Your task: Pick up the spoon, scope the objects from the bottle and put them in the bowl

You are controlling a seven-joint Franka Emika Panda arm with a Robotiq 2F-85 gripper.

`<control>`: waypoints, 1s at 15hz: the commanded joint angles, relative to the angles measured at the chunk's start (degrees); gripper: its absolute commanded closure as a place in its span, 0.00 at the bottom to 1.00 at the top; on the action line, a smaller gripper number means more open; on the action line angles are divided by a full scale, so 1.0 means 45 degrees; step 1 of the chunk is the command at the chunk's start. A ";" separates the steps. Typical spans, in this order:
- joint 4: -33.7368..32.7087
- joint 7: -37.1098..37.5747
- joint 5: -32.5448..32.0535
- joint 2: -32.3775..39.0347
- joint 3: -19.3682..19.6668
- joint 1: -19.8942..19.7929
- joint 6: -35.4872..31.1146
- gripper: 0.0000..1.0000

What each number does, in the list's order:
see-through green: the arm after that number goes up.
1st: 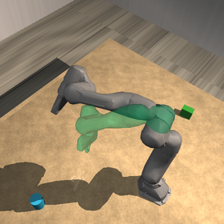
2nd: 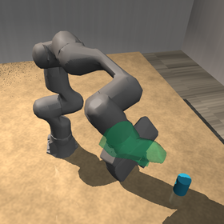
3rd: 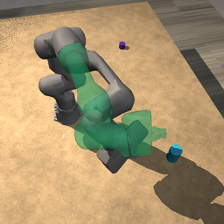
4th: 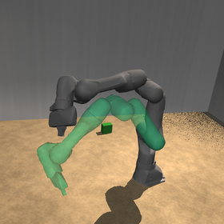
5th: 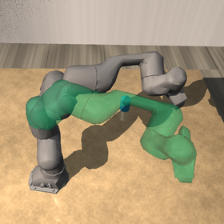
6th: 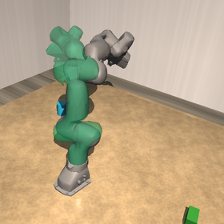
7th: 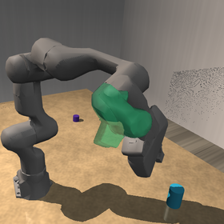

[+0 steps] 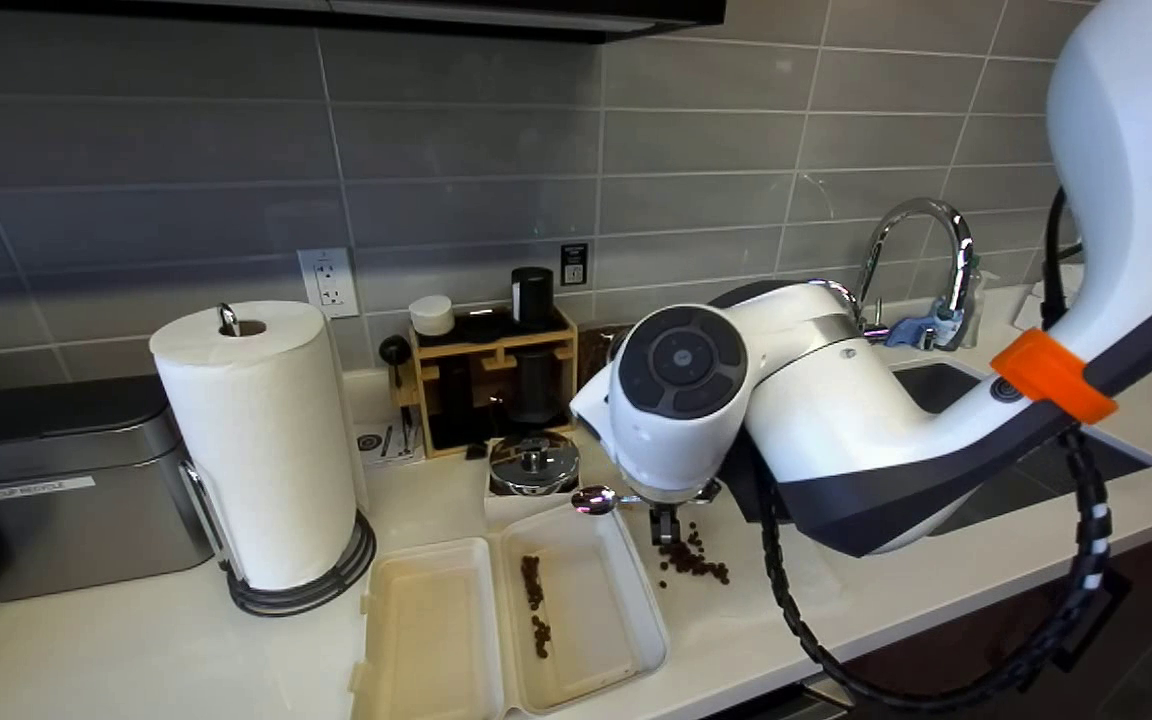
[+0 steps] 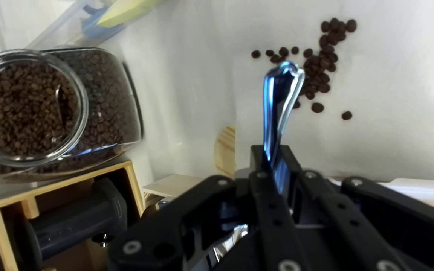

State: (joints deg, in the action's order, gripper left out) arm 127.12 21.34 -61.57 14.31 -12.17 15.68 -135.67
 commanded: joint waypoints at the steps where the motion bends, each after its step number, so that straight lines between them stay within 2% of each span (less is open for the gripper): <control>1: 0.2240 0.0470 0.1437 -0.1588 0.0165 -0.0823 -0.2238 0.97; 3: 0.3404 0.1413 0.1574 -0.2326 0.0520 -0.1063 -0.3166 0.97; 5: 0.4624 0.2671 0.1064 -0.3062 0.0850 -0.1448 -0.4381 0.97; 6: 0.3117 0.1668 0.1177 -0.1884 0.0656 -0.1159 -0.3389 0.89; 8: 0.4023 0.2162 0.1143 -0.2462 0.0839 -0.1411 -0.4070 0.89; 10: 0.4306 0.2312 0.1143 -0.2755 0.0843 -0.1455 -0.4122 0.89; 12: 0.4336 0.2389 0.1143 -0.2837 0.0836 -0.1448 -0.4123 0.89; 13: 0.3966 0.2013 0.1366 -0.2437 0.0835 -0.1461 -0.4154 0.97; 15: 0.3768 0.1633 0.1894 -0.2040 0.0980 -0.1651 -0.4720 0.97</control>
State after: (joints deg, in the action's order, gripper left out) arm 146.04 31.35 -55.86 2.04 -8.40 9.14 -154.24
